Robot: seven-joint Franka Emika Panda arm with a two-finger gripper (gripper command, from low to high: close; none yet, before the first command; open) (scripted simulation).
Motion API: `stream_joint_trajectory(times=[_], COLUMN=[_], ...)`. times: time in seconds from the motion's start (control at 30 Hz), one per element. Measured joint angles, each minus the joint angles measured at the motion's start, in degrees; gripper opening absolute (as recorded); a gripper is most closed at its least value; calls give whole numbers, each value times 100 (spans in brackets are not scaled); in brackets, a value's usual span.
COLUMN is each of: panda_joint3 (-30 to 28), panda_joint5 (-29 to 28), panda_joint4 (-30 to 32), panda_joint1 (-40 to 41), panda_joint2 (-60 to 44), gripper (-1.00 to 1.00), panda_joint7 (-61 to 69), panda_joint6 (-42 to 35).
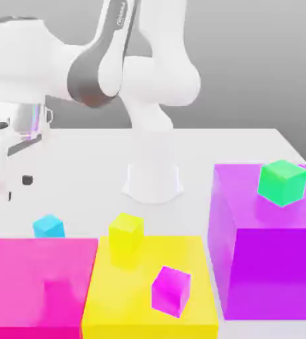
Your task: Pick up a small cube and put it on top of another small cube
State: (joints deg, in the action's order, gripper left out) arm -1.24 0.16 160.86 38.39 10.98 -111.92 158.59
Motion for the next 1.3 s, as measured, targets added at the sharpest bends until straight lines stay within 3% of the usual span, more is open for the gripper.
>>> stream_joint_trajectory(times=[0.2, 0.43, 0.47, 0.67, 0.97, 1.3], panda_joint3=[-230, 25, 70, 92, -47, 379], panda_joint5=[-60, 274, 287, 289, -16, 261], panda_joint4=[599, 436, 403, 387, 653, 618], panda_joint1=[659, 876, 917, 939, 858, -817], panda_joint2=[-811, -2217, -2407, -2502, -945, 688], gripper=[0, 0, -100, -100, -100, -100], panda_joint7=[-1438, -1351, -1342, -1341, -1527, 699], panda_joint6=[628, 1782, 1939, 2032, 739, -926])
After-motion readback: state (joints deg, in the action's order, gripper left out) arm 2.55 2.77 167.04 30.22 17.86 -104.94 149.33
